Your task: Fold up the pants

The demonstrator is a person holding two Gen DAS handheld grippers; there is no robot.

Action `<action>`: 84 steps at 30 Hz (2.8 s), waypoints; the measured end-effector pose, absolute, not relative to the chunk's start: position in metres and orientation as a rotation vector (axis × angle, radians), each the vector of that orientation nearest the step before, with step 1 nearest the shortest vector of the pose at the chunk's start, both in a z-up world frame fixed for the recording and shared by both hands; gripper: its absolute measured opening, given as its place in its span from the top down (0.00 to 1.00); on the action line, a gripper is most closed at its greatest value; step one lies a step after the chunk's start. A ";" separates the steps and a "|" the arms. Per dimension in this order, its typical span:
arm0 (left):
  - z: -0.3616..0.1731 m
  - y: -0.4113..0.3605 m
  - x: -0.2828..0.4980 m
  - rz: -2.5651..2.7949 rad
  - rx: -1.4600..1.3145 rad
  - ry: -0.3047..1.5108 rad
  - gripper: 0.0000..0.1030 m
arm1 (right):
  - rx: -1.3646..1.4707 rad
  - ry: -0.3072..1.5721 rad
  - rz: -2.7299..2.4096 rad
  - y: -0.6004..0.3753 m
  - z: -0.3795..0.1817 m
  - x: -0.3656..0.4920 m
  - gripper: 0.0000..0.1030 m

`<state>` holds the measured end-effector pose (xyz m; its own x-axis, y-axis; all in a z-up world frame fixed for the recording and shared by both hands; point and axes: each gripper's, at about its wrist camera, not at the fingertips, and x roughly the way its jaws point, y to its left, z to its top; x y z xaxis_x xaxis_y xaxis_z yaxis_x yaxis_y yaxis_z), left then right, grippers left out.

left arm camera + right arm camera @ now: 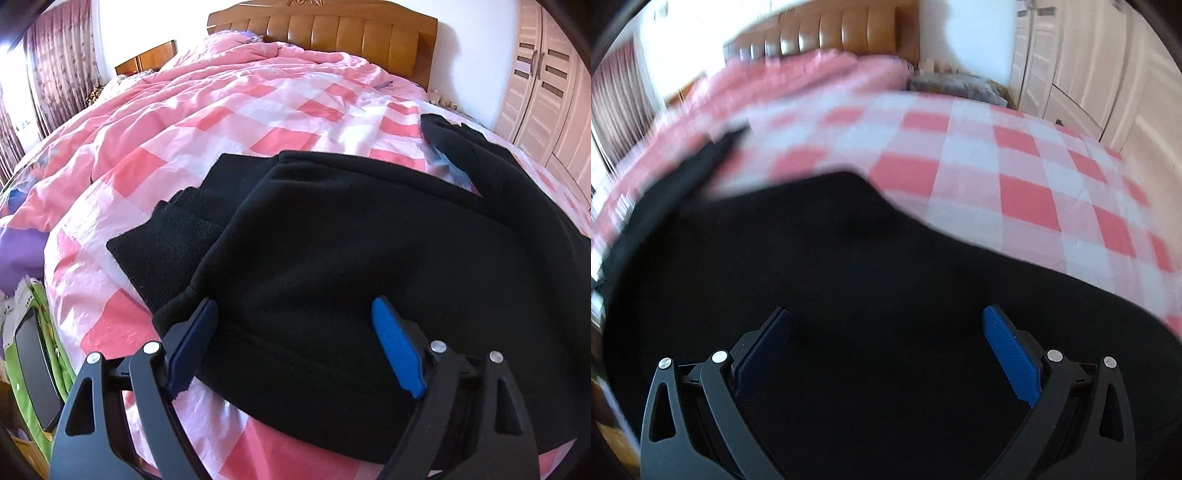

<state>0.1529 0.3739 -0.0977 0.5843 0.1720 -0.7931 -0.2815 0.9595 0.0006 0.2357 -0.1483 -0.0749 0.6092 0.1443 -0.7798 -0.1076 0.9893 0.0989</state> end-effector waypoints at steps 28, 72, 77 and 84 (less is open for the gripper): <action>-0.069 0.129 0.405 0.082 0.070 1.131 0.71 | 0.151 0.867 0.191 -0.161 -0.071 0.229 0.04; -0.083 0.456 0.114 0.033 -0.739 0.697 0.92 | 0.078 0.893 0.148 -0.151 -0.076 0.233 0.04; -0.054 0.465 0.084 -0.014 -0.830 0.575 0.93 | 0.088 0.891 0.153 -0.151 -0.075 0.233 0.04; -0.095 0.471 0.103 0.034 -0.738 0.790 0.86 | 0.097 0.889 0.157 -0.152 -0.074 0.231 0.04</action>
<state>0.1027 0.4706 -0.0949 0.7168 -0.2363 -0.6560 -0.2919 0.7527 -0.5901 0.2314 -0.1522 -0.0744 0.6196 0.1766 -0.7648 -0.0963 0.9841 0.1492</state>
